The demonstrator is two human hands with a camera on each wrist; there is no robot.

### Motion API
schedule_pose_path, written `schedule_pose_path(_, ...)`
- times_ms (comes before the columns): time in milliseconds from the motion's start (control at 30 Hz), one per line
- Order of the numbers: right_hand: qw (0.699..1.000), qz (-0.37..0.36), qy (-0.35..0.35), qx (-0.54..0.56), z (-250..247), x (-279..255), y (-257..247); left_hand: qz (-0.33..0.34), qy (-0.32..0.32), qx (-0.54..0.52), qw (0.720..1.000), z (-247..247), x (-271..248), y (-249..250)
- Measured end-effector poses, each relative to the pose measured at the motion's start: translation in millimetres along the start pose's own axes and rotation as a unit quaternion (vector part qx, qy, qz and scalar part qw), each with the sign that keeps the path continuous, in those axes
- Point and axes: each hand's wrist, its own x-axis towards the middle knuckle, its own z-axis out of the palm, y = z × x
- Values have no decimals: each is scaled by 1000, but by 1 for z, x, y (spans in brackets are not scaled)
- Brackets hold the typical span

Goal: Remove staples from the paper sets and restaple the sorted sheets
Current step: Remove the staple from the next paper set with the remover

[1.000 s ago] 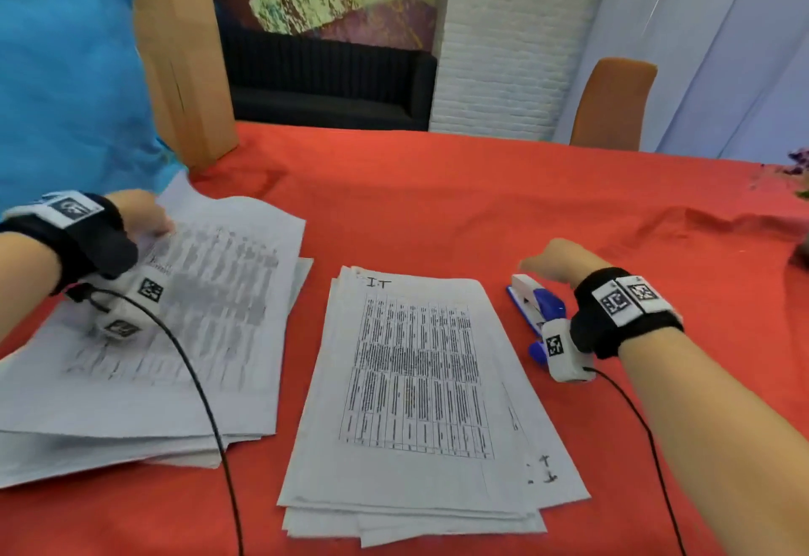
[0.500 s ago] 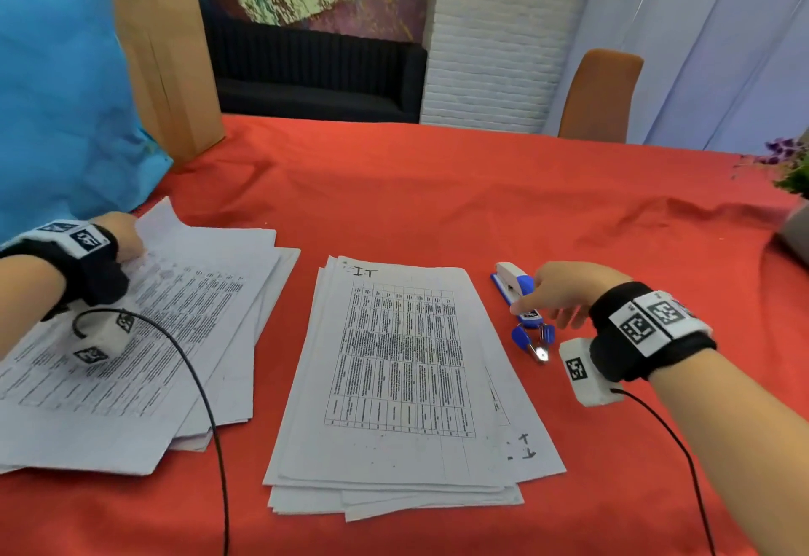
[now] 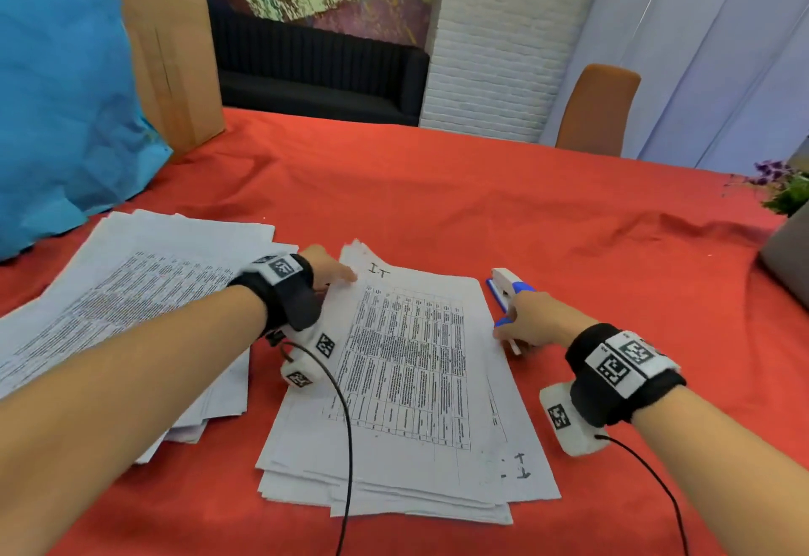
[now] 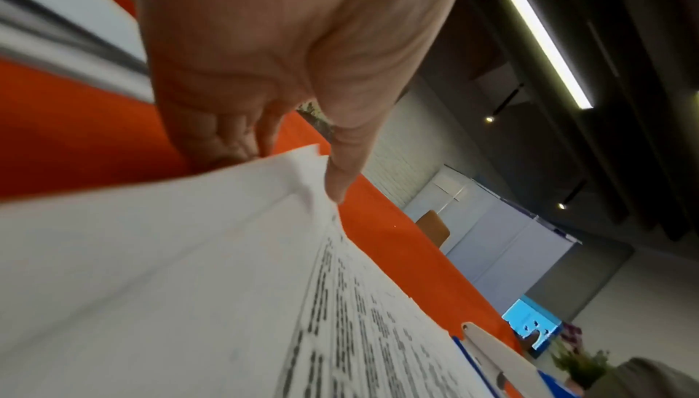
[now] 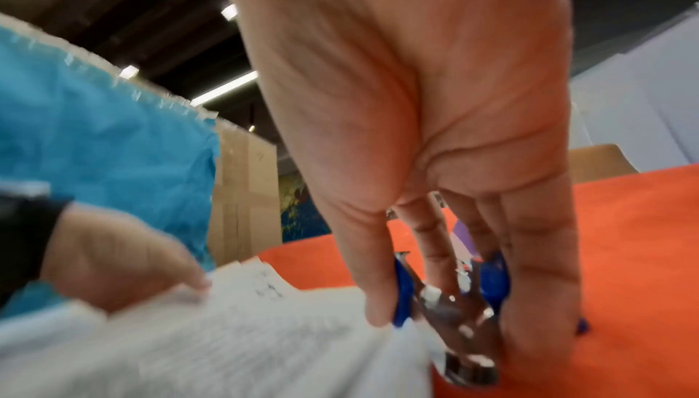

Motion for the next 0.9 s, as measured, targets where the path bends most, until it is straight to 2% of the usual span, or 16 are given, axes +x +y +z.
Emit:
schedule_pose_path(67,992,-41,18,119,-10,0,0,55,37,-34,997,5,5,-2)
schedule_pose_path(133,960,-78,28,267,-18,2,-4,117,59,-33,991,6,0,3)
schedule_pose_path(200,936,-93,30,339,-21,7,-12,154,70,4,985,7,-8,9)
schedule_pose_path(267,915,-86,10,394,-18,15,-23,139,50,46,988,7,-11,12)
schedule_pose_path(300,909,-79,-4,410,-16,18,-28,106,18,67,992,7,-14,12)
schedule_pose_path(367,915,-52,-21,399,-9,23,-38,39,-41,70,996,8,-17,9)
schedule_pose_path(400,924,-39,-27,379,-5,24,-42,29,-39,52,997,8,-16,7)
schedule_pose_path(500,946,-35,-21,323,2,31,-47,50,-35,40,997,8,-21,6)
schedule_pose_path(600,957,-90,-10,275,1,34,-46,46,-128,41,990,-4,-36,4)
schedule_pose_path(667,956,-118,-34,265,3,34,-47,40,-176,19,983,-17,-47,-2)
schedule_pose_path(767,945,-122,-92,290,10,36,-50,63,-179,40,981,-26,-57,-9)
schedule_pose_path(833,935,-128,-110,311,13,38,-52,69,-191,-37,978,-20,-64,-9)
schedule_pose_path(900,934,-140,-113,308,12,39,-53,36,-171,-164,971,-12,-61,-6)
